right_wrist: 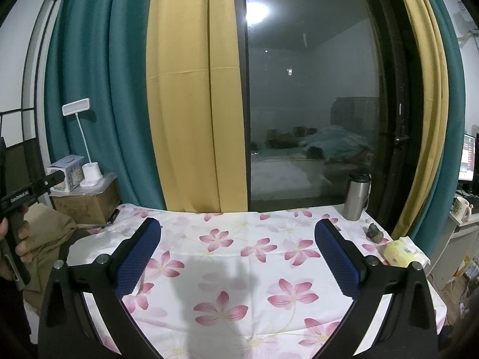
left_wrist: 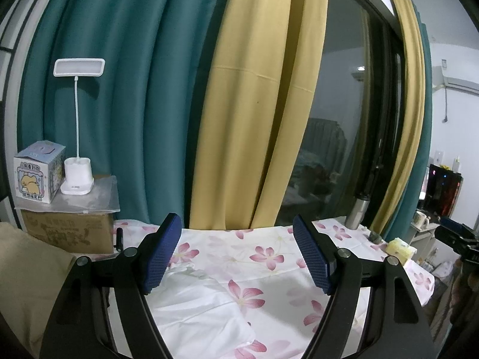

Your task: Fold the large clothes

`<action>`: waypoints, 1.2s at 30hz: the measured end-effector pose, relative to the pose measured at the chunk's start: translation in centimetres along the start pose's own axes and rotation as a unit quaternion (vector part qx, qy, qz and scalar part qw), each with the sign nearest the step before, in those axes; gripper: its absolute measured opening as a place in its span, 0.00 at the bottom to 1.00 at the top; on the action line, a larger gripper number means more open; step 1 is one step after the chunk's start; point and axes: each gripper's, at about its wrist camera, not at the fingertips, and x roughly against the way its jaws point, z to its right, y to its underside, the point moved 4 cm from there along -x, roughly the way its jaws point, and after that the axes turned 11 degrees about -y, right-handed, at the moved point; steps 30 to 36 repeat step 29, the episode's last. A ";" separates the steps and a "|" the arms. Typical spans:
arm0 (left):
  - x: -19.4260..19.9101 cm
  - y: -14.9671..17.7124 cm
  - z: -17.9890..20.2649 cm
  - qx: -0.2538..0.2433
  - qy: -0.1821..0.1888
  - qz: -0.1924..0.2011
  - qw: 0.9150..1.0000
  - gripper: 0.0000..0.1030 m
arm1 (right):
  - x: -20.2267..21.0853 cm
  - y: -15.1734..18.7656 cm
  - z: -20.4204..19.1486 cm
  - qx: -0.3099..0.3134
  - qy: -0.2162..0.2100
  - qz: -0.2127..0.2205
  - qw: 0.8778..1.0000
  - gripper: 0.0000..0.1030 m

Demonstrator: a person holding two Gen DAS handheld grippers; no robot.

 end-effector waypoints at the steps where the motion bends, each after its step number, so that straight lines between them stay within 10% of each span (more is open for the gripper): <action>1: 0.1 0.0 0.0 0.000 -0.001 0.000 1.000 0.77 | 0.0 0.0 0.0 0.000 0.000 0.000 1.000 0.98; 36: -0.2 -0.5 0.0 -0.009 0.004 -0.004 1.000 0.77 | -0.5 0.0 -0.3 0.004 -0.010 -0.008 1.000 0.98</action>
